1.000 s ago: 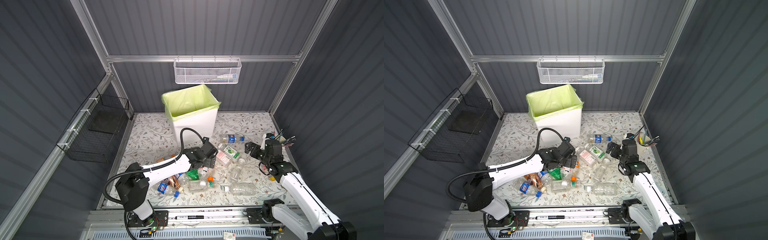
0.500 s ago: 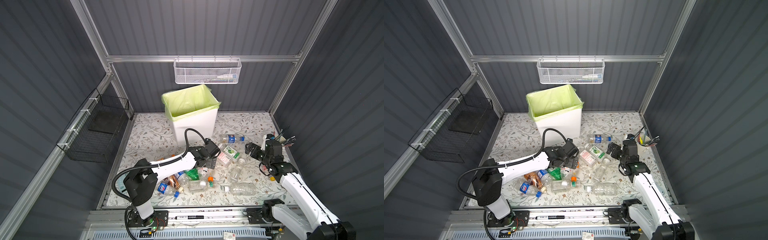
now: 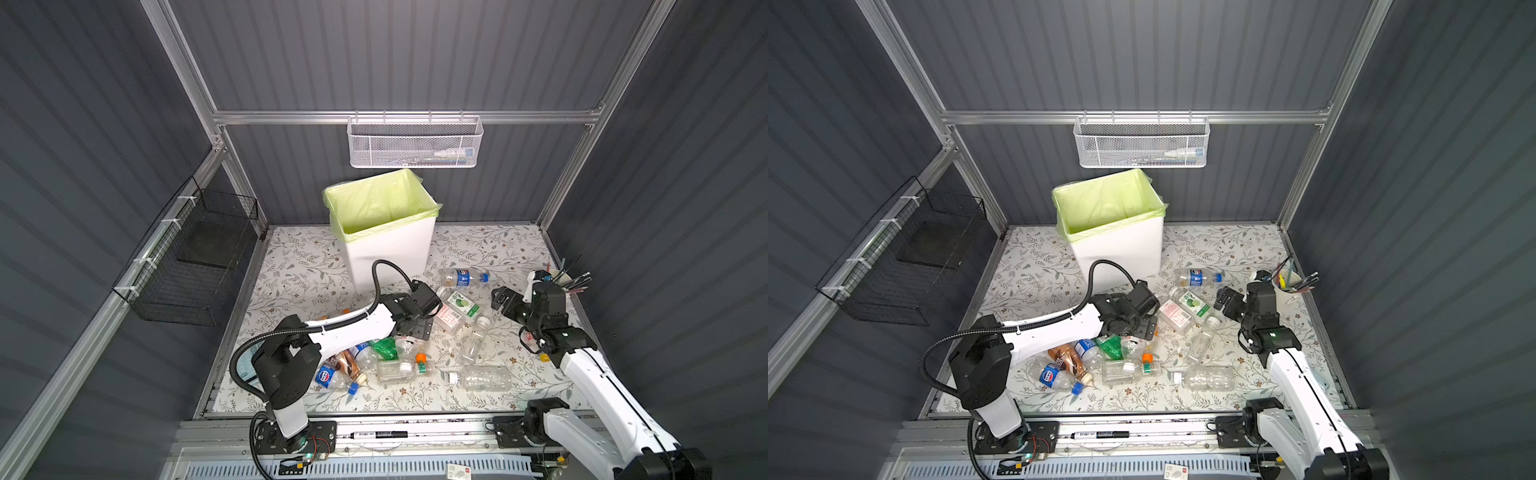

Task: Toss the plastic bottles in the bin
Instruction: 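Lift the crumpled clear bottle with the left gripper toward the bin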

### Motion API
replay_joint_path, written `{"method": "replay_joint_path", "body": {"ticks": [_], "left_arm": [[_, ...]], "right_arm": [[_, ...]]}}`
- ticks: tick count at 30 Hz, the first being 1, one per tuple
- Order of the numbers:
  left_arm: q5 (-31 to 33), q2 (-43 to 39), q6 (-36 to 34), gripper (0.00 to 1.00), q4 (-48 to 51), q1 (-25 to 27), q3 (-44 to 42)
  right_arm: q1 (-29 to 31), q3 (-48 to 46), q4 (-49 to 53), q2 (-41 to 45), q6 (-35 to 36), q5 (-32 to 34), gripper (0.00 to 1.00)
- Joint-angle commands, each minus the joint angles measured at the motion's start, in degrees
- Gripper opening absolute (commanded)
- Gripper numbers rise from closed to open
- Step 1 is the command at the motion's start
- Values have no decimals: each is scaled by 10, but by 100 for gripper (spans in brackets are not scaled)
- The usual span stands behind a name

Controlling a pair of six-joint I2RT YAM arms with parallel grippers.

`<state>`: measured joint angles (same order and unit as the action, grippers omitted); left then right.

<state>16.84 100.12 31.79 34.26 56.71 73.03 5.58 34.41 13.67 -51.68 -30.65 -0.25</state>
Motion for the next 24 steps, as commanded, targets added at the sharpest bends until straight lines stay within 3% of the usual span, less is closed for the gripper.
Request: {"method": "replay_joint_path", "body": {"ticks": [1, 24], "left_arm": [[-12, 13, 6, 90, 1, 5, 15], [-2, -11, 13, 62, -16, 4, 10]], "right_arm": [[-4, -7, 8, 8, -2, -1, 99], [-15, -14, 15, 18, -2, -4, 99]]}}
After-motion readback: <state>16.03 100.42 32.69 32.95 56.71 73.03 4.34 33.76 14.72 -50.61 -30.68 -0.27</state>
